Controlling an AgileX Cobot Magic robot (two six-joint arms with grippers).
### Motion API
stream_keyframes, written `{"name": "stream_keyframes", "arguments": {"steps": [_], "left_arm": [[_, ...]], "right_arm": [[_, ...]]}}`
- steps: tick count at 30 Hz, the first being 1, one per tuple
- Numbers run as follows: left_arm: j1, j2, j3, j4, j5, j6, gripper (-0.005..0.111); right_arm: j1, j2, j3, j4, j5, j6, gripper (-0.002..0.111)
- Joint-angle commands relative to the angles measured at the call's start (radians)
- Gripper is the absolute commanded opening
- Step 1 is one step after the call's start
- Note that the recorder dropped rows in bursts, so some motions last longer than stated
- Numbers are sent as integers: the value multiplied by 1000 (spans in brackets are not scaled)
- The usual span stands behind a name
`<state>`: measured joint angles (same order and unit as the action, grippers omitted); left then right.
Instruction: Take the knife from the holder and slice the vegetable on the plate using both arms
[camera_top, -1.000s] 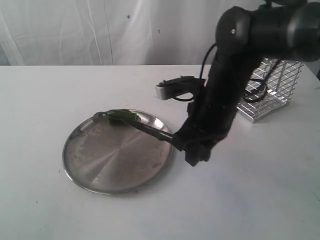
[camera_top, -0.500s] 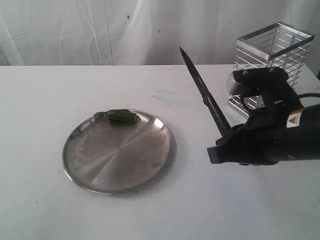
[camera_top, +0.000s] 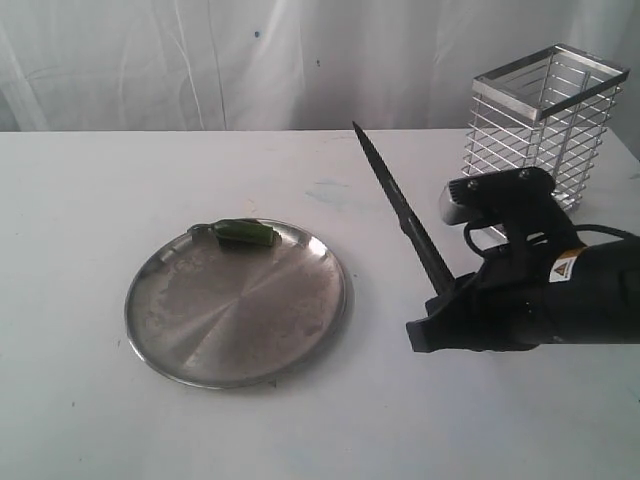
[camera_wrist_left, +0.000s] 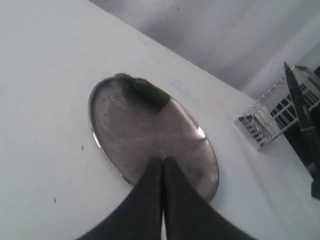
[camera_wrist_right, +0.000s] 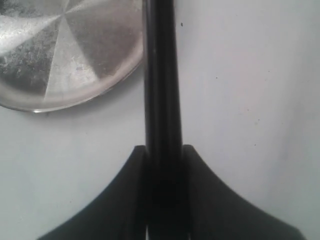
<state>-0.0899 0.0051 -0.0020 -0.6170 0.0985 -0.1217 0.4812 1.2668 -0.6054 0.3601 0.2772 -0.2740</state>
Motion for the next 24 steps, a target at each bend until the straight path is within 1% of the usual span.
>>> {"name": "stream_keyframes", "arguments": {"steps": [1,3,4,5,6,7,8,9,11,12,14,15,16,17,19,20,22,23,24], "left_arm": [[-5,-5,2,-21,-305,-9,0],[-5,-5,2,1,-661,-26,0],[-5,-5,2,5,-825,-67,0],[-5,1,-32,5,-925,-101,0],[-5,25,-84,23,-936,-114,0],[-5,51,-136,57,-894,-114,0],[-5,98,-207,128,-800,-114,0],[-5,160,-279,239,-699,-104,0],[-5,313,-400,574,-590,-69,0],[-5,414,-455,752,-571,-57,0],[-5,624,-545,1006,-569,-57,0],[-5,727,-586,1098,-555,-57,0],[-5,808,-619,1151,-531,-57,0],[-5,905,-661,1205,-476,-66,0],[-7,1068,-740,1275,-305,-132,0],[-19,1150,-789,1281,-153,-175,0],[-56,1305,-898,1273,213,-177,0],[-81,1377,-946,1269,374,-122,0],[-107,1437,-987,1237,470,-57,0]], "right_arm": [[1,31,66,13,-181,-12,0],[1,47,98,13,-261,-12,0],[1,55,109,13,-285,-12,0],[1,66,112,13,-292,-12,0],[1,77,115,13,-302,-12,0],[1,88,117,13,-303,-12,0],[1,98,117,13,-306,-12,0],[1,110,117,13,-308,-12,0],[1,133,113,13,-308,-12,0],[1,143,113,13,-308,-12,0],[1,155,113,13,-300,-6,0],[1,160,113,13,-297,4,0],[1,160,113,13,-290,19,0],[1,160,113,13,-277,29,0],[1,160,113,13,-257,44,0],[1,160,113,13,-243,46,0],[1,160,113,13,-214,46,0],[1,160,113,13,-204,46,0],[1,160,113,13,-197,49,0]]}}
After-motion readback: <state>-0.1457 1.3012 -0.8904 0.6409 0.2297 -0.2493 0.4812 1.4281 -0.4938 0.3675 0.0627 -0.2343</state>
